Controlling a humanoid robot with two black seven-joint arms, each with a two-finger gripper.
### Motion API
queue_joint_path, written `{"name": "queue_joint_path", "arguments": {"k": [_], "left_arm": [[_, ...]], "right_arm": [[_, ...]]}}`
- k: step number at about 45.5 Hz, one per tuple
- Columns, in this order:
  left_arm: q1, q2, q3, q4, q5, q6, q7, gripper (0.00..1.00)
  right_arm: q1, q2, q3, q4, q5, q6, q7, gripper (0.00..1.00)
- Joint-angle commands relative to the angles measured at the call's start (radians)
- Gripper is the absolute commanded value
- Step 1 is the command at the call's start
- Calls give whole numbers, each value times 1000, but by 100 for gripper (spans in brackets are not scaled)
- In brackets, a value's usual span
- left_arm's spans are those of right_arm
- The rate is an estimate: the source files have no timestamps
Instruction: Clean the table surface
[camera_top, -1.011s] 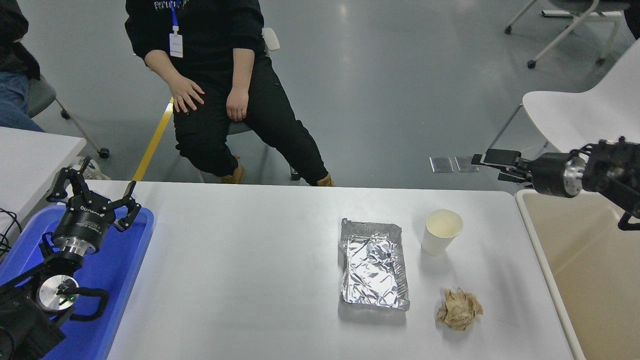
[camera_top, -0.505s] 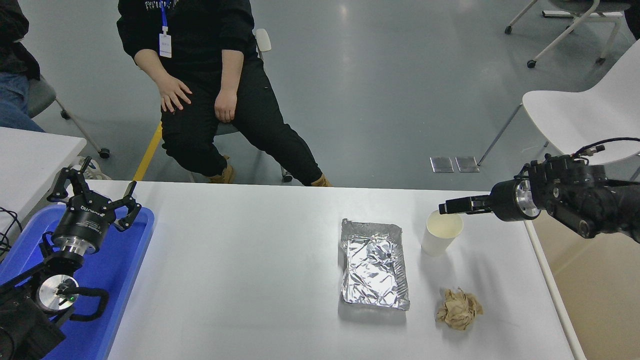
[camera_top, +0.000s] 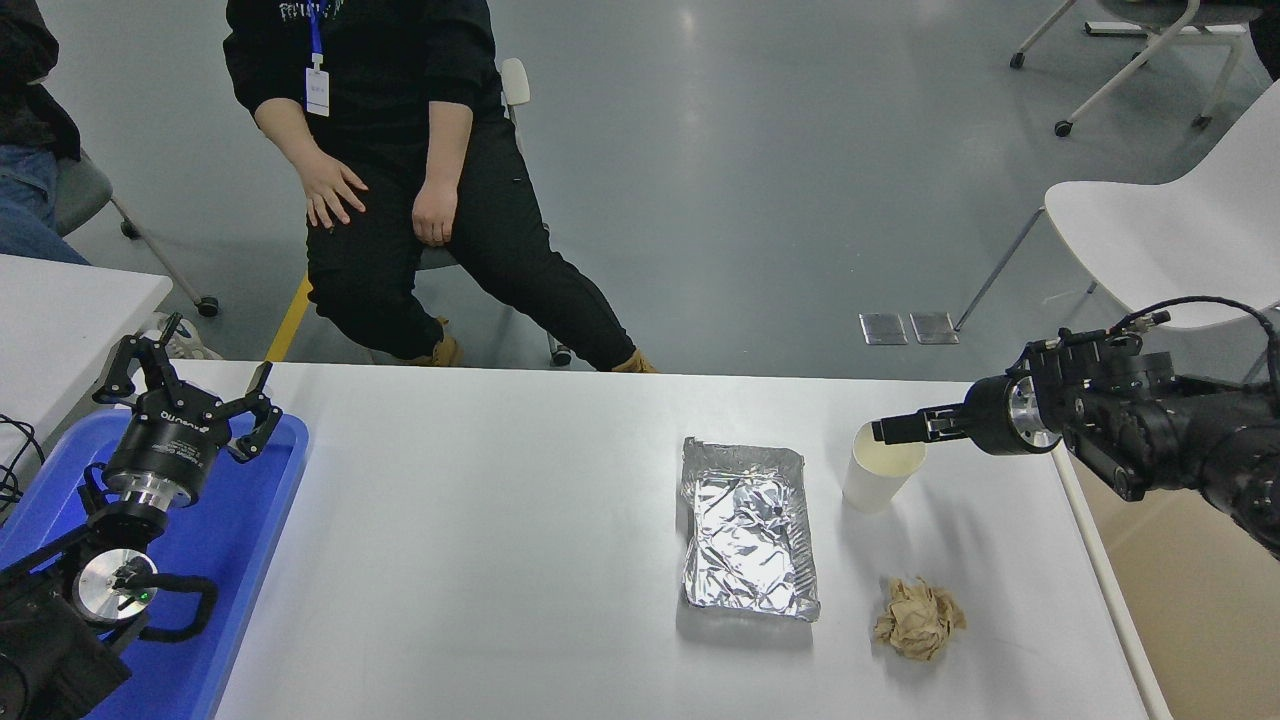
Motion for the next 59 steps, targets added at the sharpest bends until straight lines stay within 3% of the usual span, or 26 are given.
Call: {"name": "queue_joint_path", "arguments": {"k": [1, 21, 24, 29, 31, 38, 44, 59], "left_arm": [[0, 0, 0, 0, 0, 0, 0, 100], [0, 0, 0, 0, 0, 0, 0, 100], [0, 0, 0, 0, 0, 0, 0, 100], [0, 0, 0, 0, 0, 0, 0, 100], [0, 0, 0, 0, 0, 0, 0, 100], [0, 0, 0, 0, 0, 0, 0, 100], [0, 0, 0, 0, 0, 0, 0, 100], [0, 0, 0, 0, 0, 0, 0, 100]], "right_arm": [[-22, 21, -6, -15, -2, -28, 1, 94], [-44, 33, -52, -17, -2, -85, 6, 77], [-45, 33, -55, -17, -2, -85, 6, 67], [-45, 35, -80, -17, -2, -85, 8, 34], [-44, 35, -90, -18, -2, -85, 9, 26], [-44, 35, -93, -20, -2, -85, 12, 16], [-44, 35, -95, -23, -2, -85, 17, 0], [-52, 36, -95, -32, -2, -85, 17, 0]]}}
